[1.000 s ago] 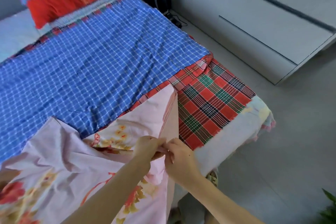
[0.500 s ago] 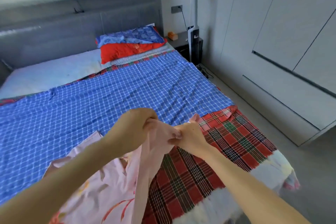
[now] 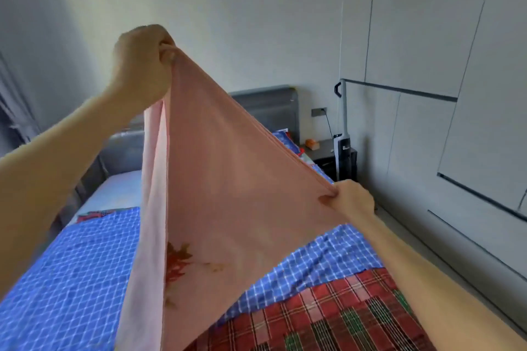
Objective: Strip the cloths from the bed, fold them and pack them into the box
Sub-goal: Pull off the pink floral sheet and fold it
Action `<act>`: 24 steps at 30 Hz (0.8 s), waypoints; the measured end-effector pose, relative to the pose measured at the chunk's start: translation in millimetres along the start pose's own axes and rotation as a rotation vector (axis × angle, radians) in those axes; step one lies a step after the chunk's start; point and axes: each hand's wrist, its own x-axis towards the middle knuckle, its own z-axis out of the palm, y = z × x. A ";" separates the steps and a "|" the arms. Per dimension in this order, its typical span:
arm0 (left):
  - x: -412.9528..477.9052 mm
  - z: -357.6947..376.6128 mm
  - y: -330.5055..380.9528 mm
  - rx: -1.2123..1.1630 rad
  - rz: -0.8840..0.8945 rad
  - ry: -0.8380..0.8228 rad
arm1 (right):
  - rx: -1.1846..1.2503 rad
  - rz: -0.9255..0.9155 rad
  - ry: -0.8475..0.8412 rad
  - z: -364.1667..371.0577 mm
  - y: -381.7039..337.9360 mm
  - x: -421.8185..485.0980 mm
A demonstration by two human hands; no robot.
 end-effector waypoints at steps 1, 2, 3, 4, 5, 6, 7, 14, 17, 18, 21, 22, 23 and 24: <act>12.3 -12.7 0.2 0.036 -0.037 0.053 | -0.026 -0.046 0.023 -20.9 -6.3 16.3; 21.0 -23.5 -0.9 0.067 -0.073 0.103 | -0.046 -0.098 0.046 -39.6 -13.5 29.6; 29.0 -34.9 -2.9 0.102 -0.110 0.156 | -0.055 -0.153 0.082 -59.1 -22.0 42.2; 39.4 -50.6 -3.3 0.132 -0.148 0.212 | -0.067 -0.215 0.136 -84.8 -35.7 55.2; 45.5 -60.6 -9.9 0.152 -0.173 0.249 | -0.084 -0.242 0.179 -106.1 -45.5 62.7; 51.9 -73.0 -18.2 0.179 -0.195 0.295 | -0.073 -0.264 0.235 -130.1 -57.0 70.3; 59.8 -88.2 -29.1 0.187 -0.213 0.339 | -0.012 -0.304 0.292 -156.7 -69.6 80.4; 82.3 -138.7 -127.4 0.222 -0.324 0.382 | 0.879 -0.564 0.187 -271.1 -130.9 125.7; 76.0 -138.0 -110.6 0.193 -0.383 0.321 | 1.011 -0.561 0.035 -294.1 -149.7 142.1; 77.2 -138.3 -104.0 0.157 -0.402 0.339 | 1.070 -0.579 -0.013 -303.0 -155.3 145.1; 92.7 -138.5 -101.2 -0.085 -0.455 0.386 | 1.259 -0.661 -0.081 -326.5 -161.9 158.6; 97.6 -138.4 -102.1 -0.160 -0.455 0.368 | 1.283 -0.661 -0.092 -330.4 -161.4 165.0; 104.7 -137.3 -105.1 -0.198 -0.452 0.347 | 1.282 -0.656 -0.104 -332.4 -162.6 173.7; 113.3 -135.1 -110.9 -0.229 -0.459 0.315 | 1.279 -0.654 -0.122 -332.7 -166.2 186.2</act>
